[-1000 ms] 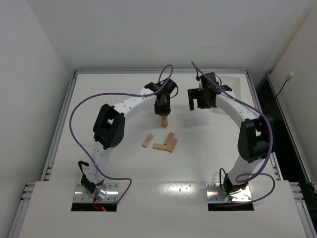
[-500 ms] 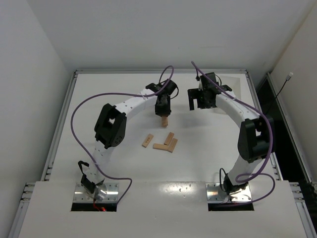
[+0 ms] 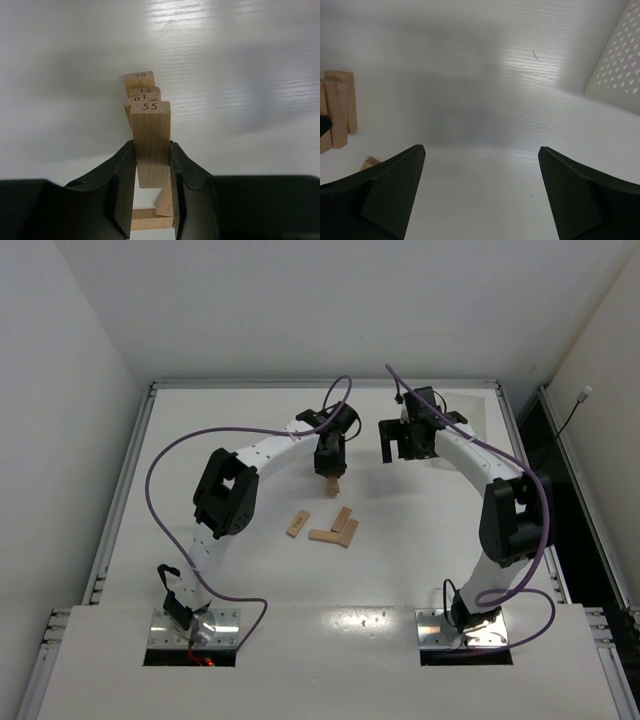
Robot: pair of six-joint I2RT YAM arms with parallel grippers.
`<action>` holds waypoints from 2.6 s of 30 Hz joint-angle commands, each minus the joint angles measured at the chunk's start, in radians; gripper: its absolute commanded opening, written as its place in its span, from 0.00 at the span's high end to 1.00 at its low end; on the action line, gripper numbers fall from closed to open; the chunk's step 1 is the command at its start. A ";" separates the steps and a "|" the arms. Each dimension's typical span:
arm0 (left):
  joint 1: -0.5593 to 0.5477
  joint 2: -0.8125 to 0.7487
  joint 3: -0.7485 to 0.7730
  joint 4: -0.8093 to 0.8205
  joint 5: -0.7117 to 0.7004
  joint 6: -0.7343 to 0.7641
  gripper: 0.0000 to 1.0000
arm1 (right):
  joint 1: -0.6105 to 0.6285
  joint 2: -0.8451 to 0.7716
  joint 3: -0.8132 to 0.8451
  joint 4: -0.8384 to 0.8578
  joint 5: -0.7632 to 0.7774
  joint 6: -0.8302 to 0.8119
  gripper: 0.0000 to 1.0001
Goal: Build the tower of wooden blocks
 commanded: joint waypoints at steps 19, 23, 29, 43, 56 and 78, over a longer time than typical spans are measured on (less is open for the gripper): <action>-0.006 0.020 0.011 0.028 -0.003 -0.002 0.48 | -0.002 0.001 -0.005 0.015 -0.020 0.016 0.06; 0.003 0.038 0.011 0.028 -0.013 -0.011 0.48 | -0.002 0.001 -0.005 0.015 -0.020 0.016 0.06; 0.003 0.057 0.011 0.028 -0.022 -0.011 0.47 | -0.002 0.001 -0.014 0.015 -0.020 0.016 0.06; 0.003 0.109 0.020 0.037 -0.022 -0.011 0.56 | -0.011 0.001 -0.014 0.024 -0.020 0.016 0.06; 0.003 0.127 0.020 0.046 -0.022 -0.011 1.00 | -0.020 0.001 -0.024 0.024 -0.020 0.016 0.06; 0.066 0.146 0.011 0.046 -0.132 -0.020 1.00 | -0.020 0.001 -0.024 0.024 -0.029 0.016 0.06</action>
